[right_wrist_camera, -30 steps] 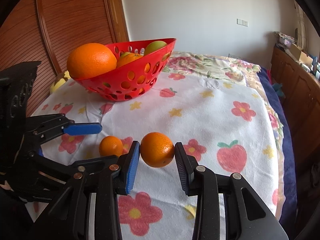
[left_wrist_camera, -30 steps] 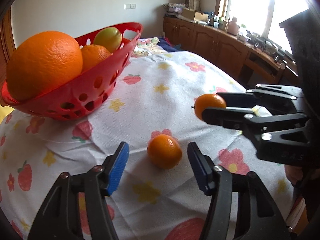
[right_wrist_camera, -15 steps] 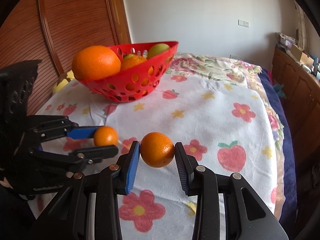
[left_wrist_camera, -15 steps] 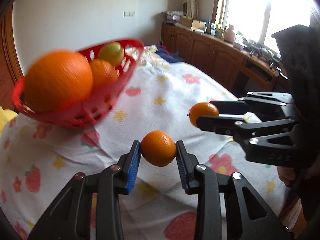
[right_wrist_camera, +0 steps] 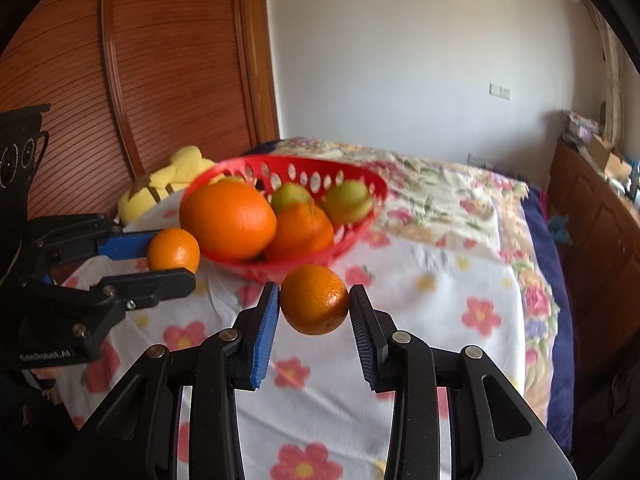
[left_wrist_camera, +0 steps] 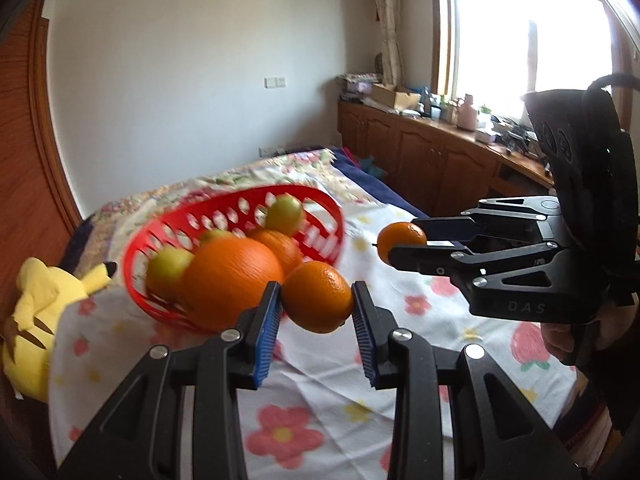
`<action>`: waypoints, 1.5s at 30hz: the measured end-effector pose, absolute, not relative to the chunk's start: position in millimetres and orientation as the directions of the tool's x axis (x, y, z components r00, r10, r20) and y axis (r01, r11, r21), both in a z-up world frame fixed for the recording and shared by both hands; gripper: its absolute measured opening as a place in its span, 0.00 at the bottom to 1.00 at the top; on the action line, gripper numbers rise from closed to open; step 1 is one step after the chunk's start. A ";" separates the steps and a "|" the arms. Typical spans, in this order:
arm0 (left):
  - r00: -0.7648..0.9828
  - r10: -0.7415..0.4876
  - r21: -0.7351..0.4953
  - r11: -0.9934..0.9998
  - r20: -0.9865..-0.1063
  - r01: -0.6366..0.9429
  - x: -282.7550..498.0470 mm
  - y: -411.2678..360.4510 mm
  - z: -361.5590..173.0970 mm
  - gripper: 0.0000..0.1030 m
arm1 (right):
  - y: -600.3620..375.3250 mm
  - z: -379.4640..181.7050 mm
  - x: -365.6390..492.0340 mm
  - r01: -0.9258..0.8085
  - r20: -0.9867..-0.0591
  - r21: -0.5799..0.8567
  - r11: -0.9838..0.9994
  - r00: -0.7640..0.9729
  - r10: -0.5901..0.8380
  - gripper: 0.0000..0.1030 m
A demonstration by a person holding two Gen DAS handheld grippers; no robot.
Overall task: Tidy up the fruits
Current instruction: 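Carry both tangerines in the grippers over the red basket, then open right gripper to drop its tangerine while left gripper releases its tangerine into the basket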
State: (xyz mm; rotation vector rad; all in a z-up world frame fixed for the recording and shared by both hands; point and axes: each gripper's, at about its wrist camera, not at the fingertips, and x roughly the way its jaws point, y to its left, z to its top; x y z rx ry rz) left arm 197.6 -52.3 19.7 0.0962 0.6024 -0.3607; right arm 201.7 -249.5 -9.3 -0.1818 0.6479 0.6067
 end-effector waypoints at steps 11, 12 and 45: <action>0.803 -0.235 -0.008 0.961 -0.547 0.275 235.4 -7.5 37.2 0.33 | -204.4 8.1 241.9 -0.643 -0.604 -0.014 0.766 0.615 0.506 0.34; 0.804 -0.230 -0.006 0.963 -0.548 0.271 238.9 -5.0 36.7 0.33 | -201.3 7.8 245.9 -0.646 -0.606 -0.015 0.763 0.613 0.507 0.34; 0.756 -0.190 -0.010 0.972 -0.627 0.237 329.1 16.9 -0.9 0.33 | -165.0 -28.6 327.7 -0.646 -0.653 0.059 0.761 0.551 0.519 0.39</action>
